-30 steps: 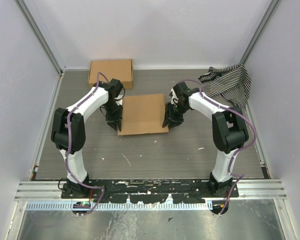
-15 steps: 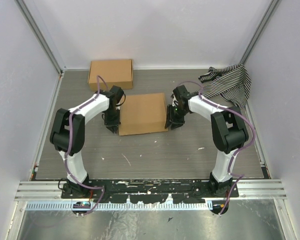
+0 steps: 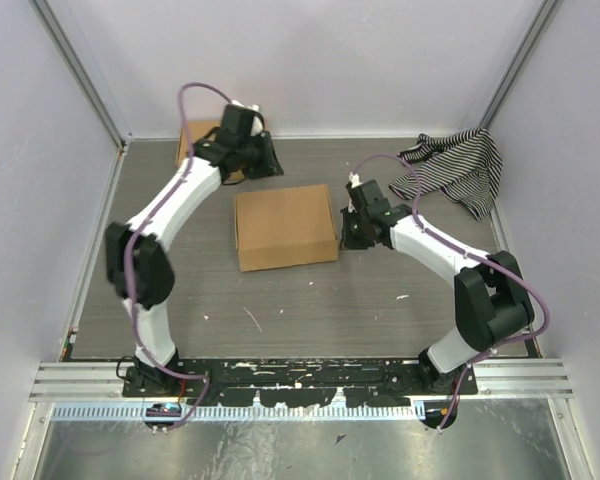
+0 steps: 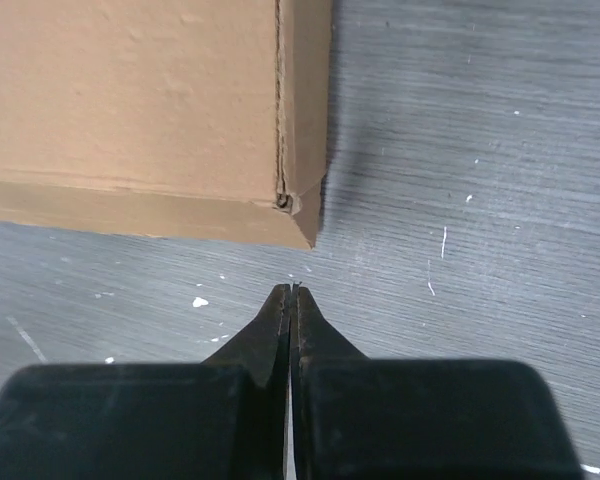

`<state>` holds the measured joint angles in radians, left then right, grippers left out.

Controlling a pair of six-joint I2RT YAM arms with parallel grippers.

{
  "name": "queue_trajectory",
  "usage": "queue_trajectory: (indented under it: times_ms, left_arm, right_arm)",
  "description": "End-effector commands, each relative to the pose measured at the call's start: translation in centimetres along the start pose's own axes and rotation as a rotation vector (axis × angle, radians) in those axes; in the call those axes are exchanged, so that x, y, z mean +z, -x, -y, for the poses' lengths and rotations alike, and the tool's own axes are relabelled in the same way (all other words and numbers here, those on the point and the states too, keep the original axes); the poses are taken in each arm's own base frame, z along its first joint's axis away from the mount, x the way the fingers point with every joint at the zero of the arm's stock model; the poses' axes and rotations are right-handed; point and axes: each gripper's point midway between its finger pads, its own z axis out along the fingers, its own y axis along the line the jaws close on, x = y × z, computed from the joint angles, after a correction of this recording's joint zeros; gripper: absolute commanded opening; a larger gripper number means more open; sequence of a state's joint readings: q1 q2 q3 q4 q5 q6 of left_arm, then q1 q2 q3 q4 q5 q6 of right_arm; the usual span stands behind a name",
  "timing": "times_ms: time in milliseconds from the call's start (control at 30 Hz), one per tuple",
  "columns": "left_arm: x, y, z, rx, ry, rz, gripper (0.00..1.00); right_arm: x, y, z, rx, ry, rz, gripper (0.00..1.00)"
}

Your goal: Fold the paper box

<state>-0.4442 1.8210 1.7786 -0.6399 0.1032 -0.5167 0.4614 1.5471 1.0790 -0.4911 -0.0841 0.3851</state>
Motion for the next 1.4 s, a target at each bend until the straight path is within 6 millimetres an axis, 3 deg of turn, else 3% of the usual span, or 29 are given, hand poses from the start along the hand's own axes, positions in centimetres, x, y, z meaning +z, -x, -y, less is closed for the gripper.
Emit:
queue_trajectory:
  times_ms: [0, 200, 367, 600, 767, 933, 1067, 1200, 1267, 1367]
  left_arm:
    - [7.1, -5.1, 0.4, -0.069, -0.03, -0.221, 0.35]
    - [10.8, -7.5, 0.3, -0.078, -0.004, -0.301, 0.34]
    - [12.2, -11.3, 0.2, -0.079, -0.006, -0.411, 0.34]
    - [11.9, -16.7, 2.7, -0.035, -0.107, -0.545, 0.29]
    - [11.3, -20.4, 5.5, 0.019, -0.197, -0.65, 0.27]
    - [11.2, -22.6, 6.8, 0.014, -0.263, -0.725, 0.27]
    - [10.3, -21.2, 6.6, 0.022, -0.235, -0.668, 0.28]
    - [8.4, -15.4, 5.4, -0.043, -0.199, -0.505, 0.34]
    - [7.5, -12.0, 3.5, -0.093, -0.169, -0.413, 0.35]
    - [6.5, -8.3, 0.7, -0.147, -0.125, -0.323, 0.37]
  right_arm:
    - [1.5, 0.2, -0.5, -0.032, -0.034, 0.081, 0.01]
    - [2.4, -0.1, -0.8, -0.038, -0.024, 0.139, 0.01]
    - [4.4, 0.4, -1.0, -0.039, -0.034, 0.126, 0.01]
    - [6.6, 3.5, 0.0, 0.043, -0.148, 0.205, 0.01]
    - [5.8, 5.3, -1.2, 0.107, -0.08, 0.312, 0.01]
    - [4.0, 5.2, -2.0, 0.108, -0.02, 0.357, 0.01]
    - [2.1, 4.4, -2.7, 0.062, 0.049, 0.372, 0.01]
    - [1.2, 3.0, -4.9, -0.019, 0.185, 0.357, 0.01]
    - [1.4, 2.6, -6.0, -0.051, 0.212, 0.323, 0.01]
    - [1.5, 2.1, -8.5, -0.113, 0.242, 0.316, 0.01]
